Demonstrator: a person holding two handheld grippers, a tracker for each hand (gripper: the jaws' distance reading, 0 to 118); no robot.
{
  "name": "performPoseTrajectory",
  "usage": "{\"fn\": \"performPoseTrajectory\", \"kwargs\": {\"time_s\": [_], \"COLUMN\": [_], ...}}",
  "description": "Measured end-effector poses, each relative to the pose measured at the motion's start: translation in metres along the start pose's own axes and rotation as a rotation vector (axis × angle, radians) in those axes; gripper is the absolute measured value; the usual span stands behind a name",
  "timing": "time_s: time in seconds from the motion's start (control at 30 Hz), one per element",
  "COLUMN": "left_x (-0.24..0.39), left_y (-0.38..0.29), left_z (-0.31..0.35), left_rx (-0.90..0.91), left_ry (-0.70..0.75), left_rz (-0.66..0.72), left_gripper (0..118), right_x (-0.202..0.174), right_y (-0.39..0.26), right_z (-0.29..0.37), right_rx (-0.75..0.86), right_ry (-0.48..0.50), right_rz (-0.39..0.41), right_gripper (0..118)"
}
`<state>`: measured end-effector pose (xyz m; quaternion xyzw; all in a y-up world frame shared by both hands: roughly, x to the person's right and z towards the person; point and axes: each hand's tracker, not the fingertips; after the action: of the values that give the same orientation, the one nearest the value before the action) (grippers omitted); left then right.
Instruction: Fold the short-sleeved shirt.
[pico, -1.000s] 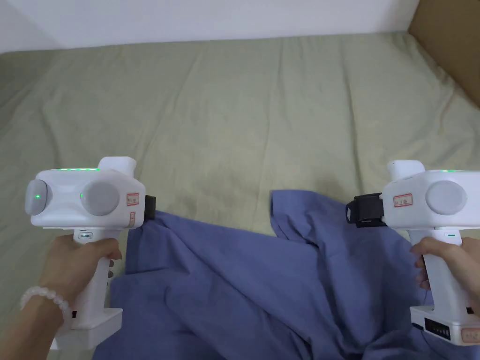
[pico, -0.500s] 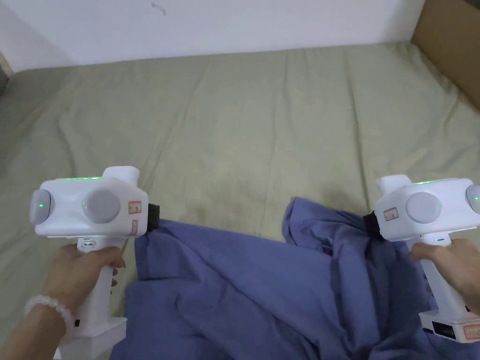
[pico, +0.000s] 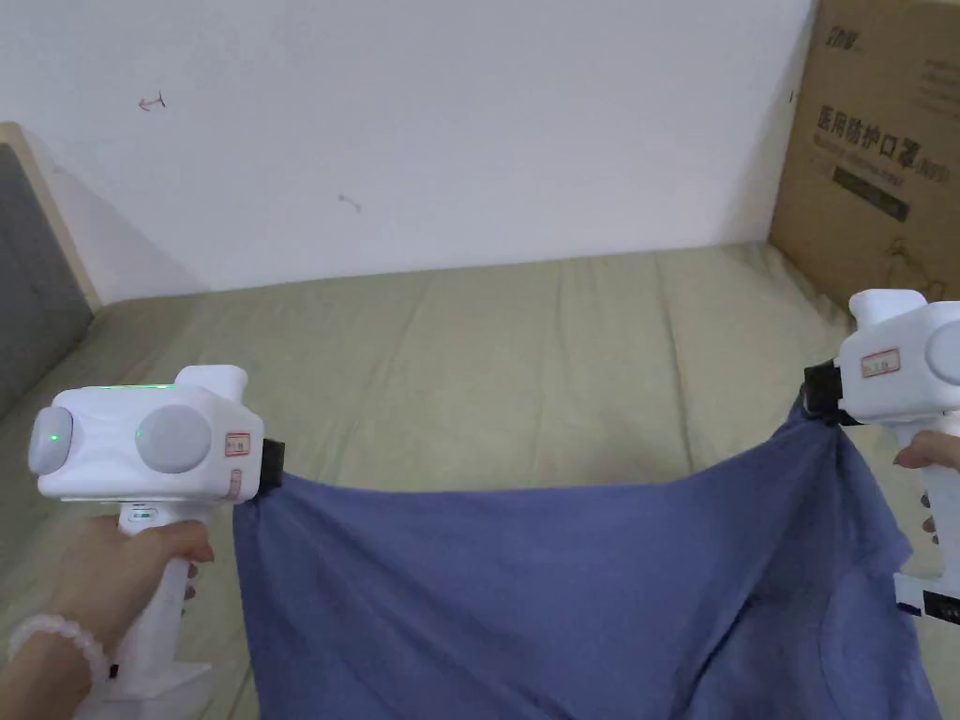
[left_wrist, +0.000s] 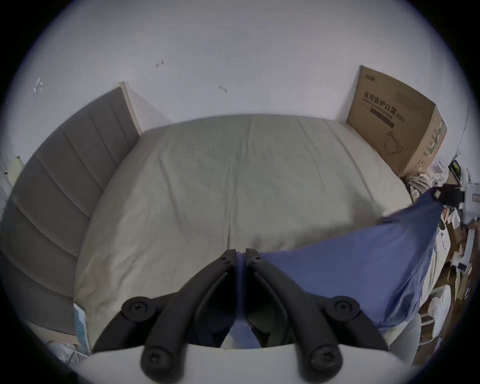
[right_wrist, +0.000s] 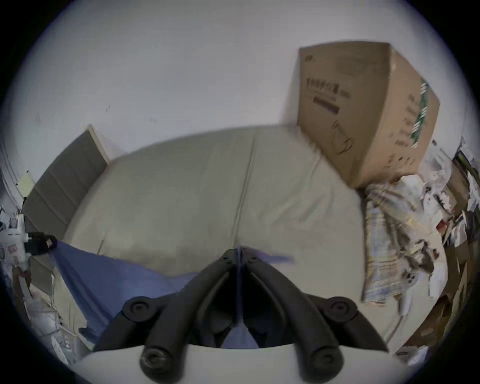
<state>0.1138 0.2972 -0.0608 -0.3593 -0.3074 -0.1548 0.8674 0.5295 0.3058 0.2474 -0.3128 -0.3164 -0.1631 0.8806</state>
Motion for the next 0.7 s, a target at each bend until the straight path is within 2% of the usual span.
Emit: {"fn": "performPoseTrajectory", "kwargs": {"time_s": [0.17, 0.33, 0.4, 0.5, 0.7], "left_x": [-0.011, -0.019, -0.02, -0.025, -0.04], "left_y": [0.03, 0.079, 0.103, 0.14, 0.221], "left_z": [0.044, 0.08, 0.088, 0.096, 0.09], "left_rx": [0.092, 0.204, 0.227, 0.286, 0.368], "left_ry": [0.033, 0.065, 0.094, 0.119, 0.142], "left_rz": [-0.015, -0.023, -0.051, -0.038, 0.028], "left_gripper": [5, 5, 5, 5, 5], "right_x": [0.019, 0.029, 0.026, 0.017, 0.002], "right_y": [0.041, 0.091, 0.115, 0.152, 0.237], "right_z": [0.063, 0.106, 0.116, 0.123, 0.102], "right_rx": [0.111, 0.219, 0.247, 0.281, 0.34], "right_ry": [-0.016, 0.041, 0.036, 0.037, 0.057], "right_rz": [-0.026, -0.096, -0.084, -0.072, -0.112], "right_gripper": [4, 4, 4, 4, 4]}}
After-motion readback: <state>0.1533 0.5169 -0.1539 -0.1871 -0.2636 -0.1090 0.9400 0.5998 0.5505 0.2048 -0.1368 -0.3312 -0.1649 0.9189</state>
